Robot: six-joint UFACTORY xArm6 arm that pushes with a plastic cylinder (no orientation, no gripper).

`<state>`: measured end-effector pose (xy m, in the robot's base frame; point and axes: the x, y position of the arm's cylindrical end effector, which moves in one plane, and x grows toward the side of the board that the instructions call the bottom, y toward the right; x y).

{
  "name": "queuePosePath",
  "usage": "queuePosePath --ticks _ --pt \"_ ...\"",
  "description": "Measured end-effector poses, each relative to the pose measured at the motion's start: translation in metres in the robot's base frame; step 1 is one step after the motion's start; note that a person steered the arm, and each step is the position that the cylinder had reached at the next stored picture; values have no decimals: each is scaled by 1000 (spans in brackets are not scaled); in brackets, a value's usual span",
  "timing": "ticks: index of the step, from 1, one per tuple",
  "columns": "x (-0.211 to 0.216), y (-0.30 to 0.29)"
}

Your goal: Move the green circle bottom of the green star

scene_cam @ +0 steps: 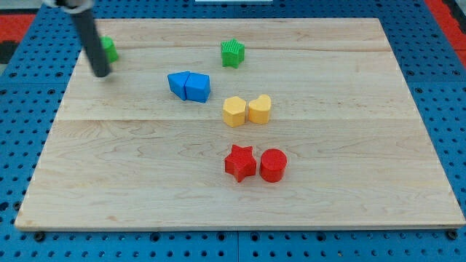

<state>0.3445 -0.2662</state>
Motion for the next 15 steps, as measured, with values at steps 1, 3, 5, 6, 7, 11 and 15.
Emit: queuePosePath --ticks 1,3,5,6,7,11,15 --pt "-32 -31" --pt "-76 145" --pt "-46 60" --pt "-36 129" --pt "-49 234" --pt "23 330" --pt "53 188"
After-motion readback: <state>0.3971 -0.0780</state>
